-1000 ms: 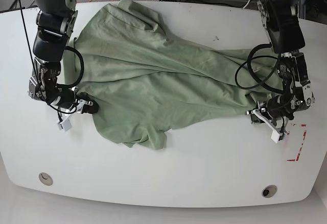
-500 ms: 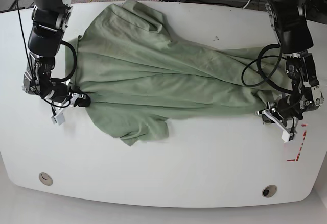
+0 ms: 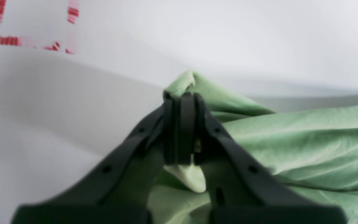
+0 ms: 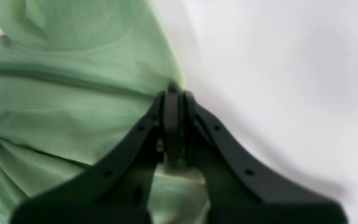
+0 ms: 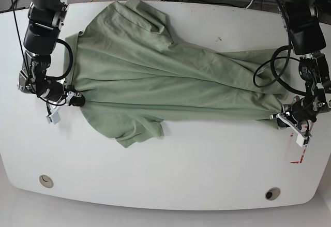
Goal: Layout the t-shirt on the table in an organized manner, then fold the t-shirt properly
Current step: 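Drag the shirt edges with both grippers to spread the shirt, then grasp the shirt with both grippers and pull it toward the robot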
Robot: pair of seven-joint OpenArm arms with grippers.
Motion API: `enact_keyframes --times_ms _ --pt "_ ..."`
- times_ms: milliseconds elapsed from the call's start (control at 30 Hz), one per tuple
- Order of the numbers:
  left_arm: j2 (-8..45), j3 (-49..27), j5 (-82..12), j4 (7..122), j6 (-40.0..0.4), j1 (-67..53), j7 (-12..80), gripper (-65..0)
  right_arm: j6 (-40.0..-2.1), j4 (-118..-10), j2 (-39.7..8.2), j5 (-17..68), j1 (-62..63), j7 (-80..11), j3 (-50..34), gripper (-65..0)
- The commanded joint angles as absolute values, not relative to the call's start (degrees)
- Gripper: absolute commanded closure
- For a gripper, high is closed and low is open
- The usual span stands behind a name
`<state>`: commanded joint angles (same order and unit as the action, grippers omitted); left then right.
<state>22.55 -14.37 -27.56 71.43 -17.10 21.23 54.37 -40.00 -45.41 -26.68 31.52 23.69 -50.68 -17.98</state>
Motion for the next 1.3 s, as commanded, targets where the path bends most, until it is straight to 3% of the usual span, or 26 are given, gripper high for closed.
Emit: enact_keyframes --times_ms 800,900,1133,1200,1300 --pt "27.9 -14.2 -27.6 64.5 -17.1 26.2 49.6 0.0 -40.0 -45.4 -27.7 30.7 23.8 -50.7 -18.0 -2.1" --pt "27.9 -14.2 -27.6 64.6 -17.1 26.2 49.9 -6.0 -40.0 -45.4 -27.7 30.7 23.8 -50.7 -18.0 -2.1" --pt "27.8 -14.2 -27.6 65.0 -16.8 26.2 49.8 -36.9 -40.0 -45.4 -27.7 30.7 23.9 -50.7 -18.0 -2.1" --pt "27.8 -14.3 -27.6 65.0 -16.8 26.3 49.5 -41.3 -40.0 -45.4 -27.7 30.7 23.9 -50.7 -18.0 -2.1" --pt "27.9 -14.3 -27.6 64.7 -16.7 27.3 49.4 -42.4 -40.0 -45.4 -27.8 30.7 23.9 -50.6 -18.0 -2.1"
